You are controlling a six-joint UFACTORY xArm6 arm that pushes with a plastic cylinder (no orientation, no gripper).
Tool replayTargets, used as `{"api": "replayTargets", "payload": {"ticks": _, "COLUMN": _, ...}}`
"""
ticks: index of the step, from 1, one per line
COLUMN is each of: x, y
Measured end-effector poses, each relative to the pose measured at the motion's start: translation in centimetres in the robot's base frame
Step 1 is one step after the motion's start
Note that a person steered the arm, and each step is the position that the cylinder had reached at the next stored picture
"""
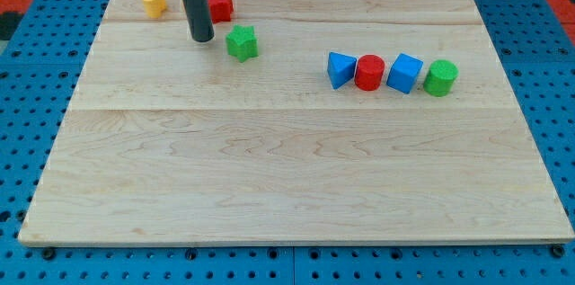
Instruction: Move the green star to the center
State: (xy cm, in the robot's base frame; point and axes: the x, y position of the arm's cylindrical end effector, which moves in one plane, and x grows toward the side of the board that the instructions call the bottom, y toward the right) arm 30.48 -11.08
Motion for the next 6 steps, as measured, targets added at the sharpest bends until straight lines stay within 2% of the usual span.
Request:
{"api": "replayTargets", "payload": {"ticks": 1, "x": 3.7, "y": 5.4}}
{"api": "replayTargets", "payload": {"ticks": 2, "x": 5.7, "y": 9.1}}
{"api": "replayTargets", "payload": {"ticks": 3, "x": 4.5, "y": 9.1}}
{"api": "replayTargets", "payload": {"ticks": 5, "x": 5.5, "y": 9.9}}
{"api": "replayTargets", "payload": {"ticks": 6, "x": 5.6, "y": 8.0}}
